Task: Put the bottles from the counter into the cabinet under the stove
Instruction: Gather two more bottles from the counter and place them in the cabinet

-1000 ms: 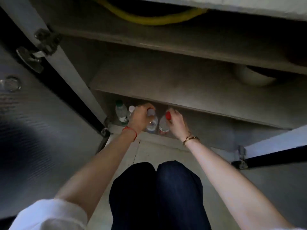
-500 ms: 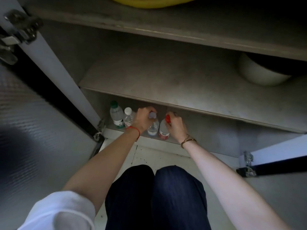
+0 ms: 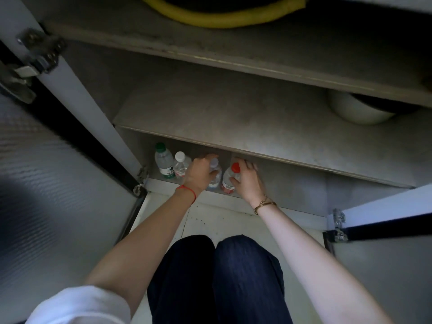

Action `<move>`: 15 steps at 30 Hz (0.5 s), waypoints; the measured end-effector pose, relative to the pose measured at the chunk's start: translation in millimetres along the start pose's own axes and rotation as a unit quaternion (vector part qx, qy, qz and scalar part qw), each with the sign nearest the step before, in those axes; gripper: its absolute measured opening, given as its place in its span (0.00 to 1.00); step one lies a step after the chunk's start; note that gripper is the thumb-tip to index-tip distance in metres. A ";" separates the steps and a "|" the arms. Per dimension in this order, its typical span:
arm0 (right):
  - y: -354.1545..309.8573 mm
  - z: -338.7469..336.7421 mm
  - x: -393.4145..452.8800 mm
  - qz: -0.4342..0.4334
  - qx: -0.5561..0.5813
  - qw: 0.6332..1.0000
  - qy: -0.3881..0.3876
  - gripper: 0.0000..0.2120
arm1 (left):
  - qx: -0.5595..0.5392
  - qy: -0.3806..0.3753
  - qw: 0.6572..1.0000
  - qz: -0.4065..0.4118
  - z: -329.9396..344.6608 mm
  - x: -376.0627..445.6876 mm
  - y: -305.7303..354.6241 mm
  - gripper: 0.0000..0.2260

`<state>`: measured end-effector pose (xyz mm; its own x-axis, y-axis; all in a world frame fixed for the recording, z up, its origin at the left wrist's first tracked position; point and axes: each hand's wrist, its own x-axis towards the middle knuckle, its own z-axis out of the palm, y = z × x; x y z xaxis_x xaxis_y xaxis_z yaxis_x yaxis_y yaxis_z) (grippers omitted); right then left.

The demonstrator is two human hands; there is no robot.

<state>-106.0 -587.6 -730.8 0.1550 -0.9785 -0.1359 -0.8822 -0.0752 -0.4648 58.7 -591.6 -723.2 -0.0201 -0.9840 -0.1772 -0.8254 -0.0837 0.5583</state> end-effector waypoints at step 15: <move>-117.4 -213.8 -136.6 -0.012 0.028 0.999 0.015 0.29 | 0.010 0.062 0.998 0.016 -212.9 -184.4 118.5 0.20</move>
<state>-118.7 -486.2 -470.6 0.1614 -0.9821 -0.0973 -0.8523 -0.0890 -0.5154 84.7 -453.6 -451.9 0.0218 -0.9981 -0.0579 -0.8362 -0.0499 0.5462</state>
